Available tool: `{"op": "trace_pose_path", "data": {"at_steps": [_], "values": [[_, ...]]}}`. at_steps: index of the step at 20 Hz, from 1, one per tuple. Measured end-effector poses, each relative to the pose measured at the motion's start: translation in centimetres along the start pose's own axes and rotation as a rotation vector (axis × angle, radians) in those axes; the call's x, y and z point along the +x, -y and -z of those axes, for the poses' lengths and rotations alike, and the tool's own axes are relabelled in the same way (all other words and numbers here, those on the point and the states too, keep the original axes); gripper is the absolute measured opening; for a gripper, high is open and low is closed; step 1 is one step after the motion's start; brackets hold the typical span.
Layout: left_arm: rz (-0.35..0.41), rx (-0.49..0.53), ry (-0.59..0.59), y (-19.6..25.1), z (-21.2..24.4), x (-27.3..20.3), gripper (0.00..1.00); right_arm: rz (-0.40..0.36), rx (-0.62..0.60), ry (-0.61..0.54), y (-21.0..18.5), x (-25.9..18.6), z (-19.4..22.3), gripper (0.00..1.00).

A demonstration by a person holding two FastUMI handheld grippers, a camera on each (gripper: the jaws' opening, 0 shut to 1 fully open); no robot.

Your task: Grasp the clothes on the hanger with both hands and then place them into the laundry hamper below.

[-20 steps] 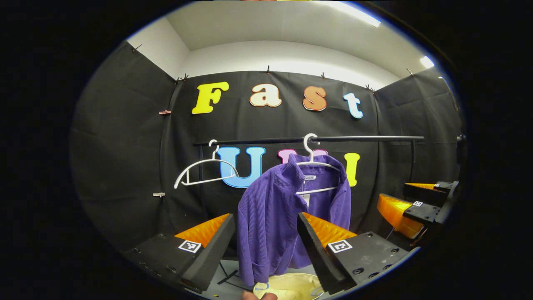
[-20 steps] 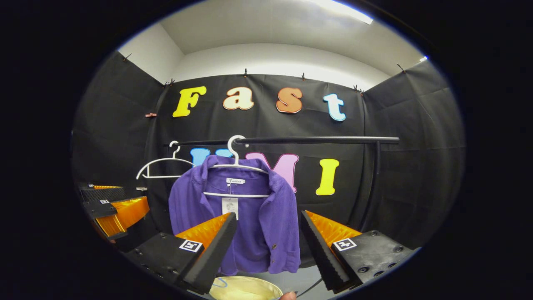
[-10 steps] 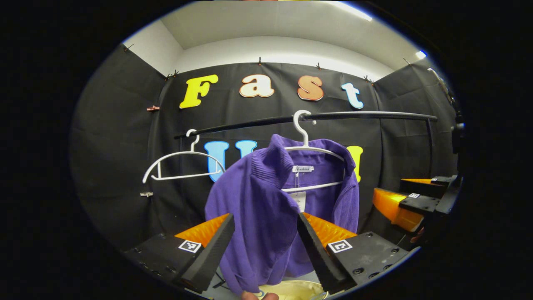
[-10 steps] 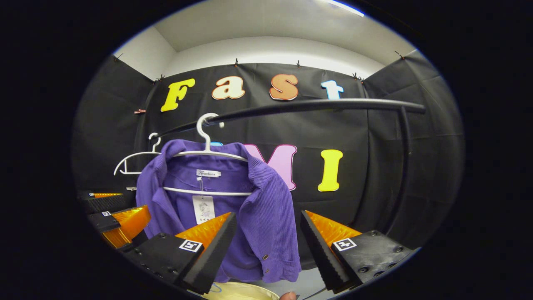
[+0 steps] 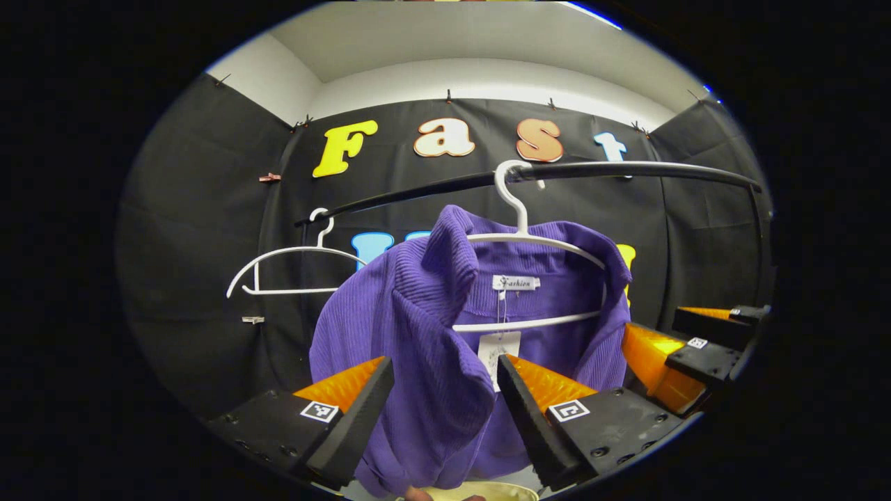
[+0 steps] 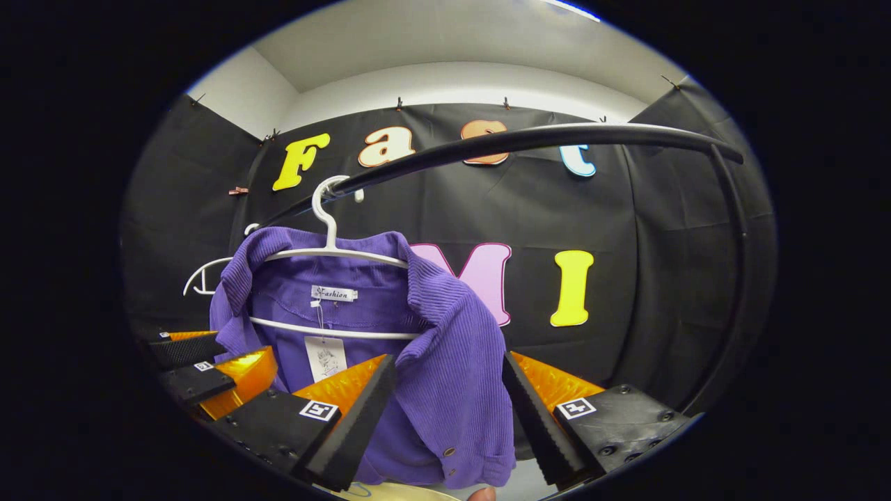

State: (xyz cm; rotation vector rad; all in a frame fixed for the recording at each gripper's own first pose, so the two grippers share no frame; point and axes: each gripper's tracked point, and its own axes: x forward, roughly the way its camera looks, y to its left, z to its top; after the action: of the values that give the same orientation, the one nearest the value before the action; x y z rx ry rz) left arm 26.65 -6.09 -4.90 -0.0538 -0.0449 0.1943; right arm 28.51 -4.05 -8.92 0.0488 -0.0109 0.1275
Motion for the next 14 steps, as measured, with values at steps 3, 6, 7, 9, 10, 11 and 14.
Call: {"op": "trace_pose_path", "data": {"at_steps": [3,6,7,9,10,11,14], "values": [[-0.018,-0.012,-0.009,-0.9,0.1,1.7,0.85,-0.001,0.006,0.008,-0.8,1.5,-0.3,0.98],[-0.049,-0.024,-0.012,-2.6,0.0,2.3,0.48,0.0,0.001,0.015,-2.1,3.0,-0.4,0.98],[-0.064,-0.028,-0.025,-3.3,0.3,2.3,0.36,0.006,-0.003,0.009,-2.4,3.7,0.0,0.96],[-0.078,-0.037,-0.062,-4.4,1.0,2.4,0.11,0.022,0.007,-0.014,-2.8,5.0,1.3,0.98],[-0.072,-0.047,-0.078,-4.8,1.2,2.4,0.11,0.028,0.021,-0.024,-3.0,5.9,1.7,0.98],[-0.064,-0.057,-0.085,-4.9,1.3,2.3,0.11,0.037,0.042,-0.021,-3.1,6.2,2.2,0.99],[-0.041,-0.043,-0.087,-5.3,1.1,2.3,0.1,0.093,0.062,0.002,-2.5,7.5,2.9,0.58]]}}
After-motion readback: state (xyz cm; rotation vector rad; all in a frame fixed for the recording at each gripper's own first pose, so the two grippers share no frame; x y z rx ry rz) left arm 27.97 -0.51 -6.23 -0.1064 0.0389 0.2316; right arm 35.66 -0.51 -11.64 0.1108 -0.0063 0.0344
